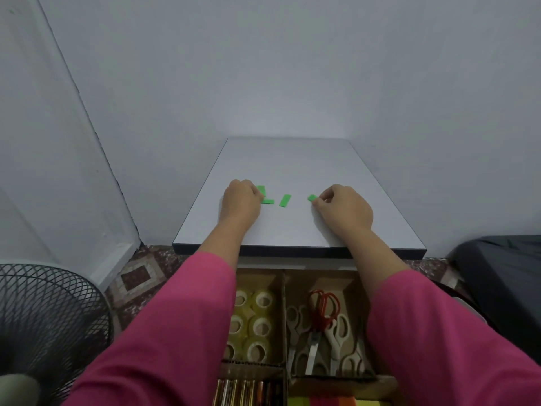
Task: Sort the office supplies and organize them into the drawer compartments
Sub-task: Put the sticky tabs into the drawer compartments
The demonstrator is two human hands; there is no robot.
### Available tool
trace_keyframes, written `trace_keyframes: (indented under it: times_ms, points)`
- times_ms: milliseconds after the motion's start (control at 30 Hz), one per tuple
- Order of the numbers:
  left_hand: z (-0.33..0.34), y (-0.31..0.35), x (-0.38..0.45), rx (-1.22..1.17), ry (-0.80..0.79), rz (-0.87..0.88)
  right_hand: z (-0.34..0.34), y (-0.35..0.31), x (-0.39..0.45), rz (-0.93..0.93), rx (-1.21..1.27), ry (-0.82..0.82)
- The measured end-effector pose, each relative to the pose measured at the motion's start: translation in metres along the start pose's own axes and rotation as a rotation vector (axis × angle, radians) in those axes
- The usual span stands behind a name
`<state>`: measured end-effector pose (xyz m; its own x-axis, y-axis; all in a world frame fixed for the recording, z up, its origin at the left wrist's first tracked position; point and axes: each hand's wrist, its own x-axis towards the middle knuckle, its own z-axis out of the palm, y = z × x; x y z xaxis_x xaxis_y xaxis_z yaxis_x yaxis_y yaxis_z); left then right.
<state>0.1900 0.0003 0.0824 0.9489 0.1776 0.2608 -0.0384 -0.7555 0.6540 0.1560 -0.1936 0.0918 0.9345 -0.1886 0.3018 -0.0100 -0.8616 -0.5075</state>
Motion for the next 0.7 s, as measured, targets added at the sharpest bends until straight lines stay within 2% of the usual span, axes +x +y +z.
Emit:
trace_keyframes:
  times_ms: [133, 200, 300, 433, 700]
  points:
    - [0.0, -0.002, -0.004, -0.109, -0.04, 0.045, 0.001, 0.005, -0.001, 0.009, 0.109, -0.015]
    - [-0.001, -0.003, -0.004, -0.146, -0.008, 0.029, -0.001, 0.006, -0.001, 0.018, 0.168, -0.023]
    - [0.0, -0.002, 0.002, -0.027, 0.037, -0.002, -0.002, 0.007, -0.002, 0.041, 0.217, -0.039]
    - [0.007, 0.007, 0.01, 0.159, -0.005, -0.132, -0.001, 0.007, -0.002, 0.037, 0.212, -0.044]
    - [0.007, 0.01, 0.019, 0.13, -0.046, -0.145, 0.0, 0.007, 0.001, 0.04, 0.205, -0.042]
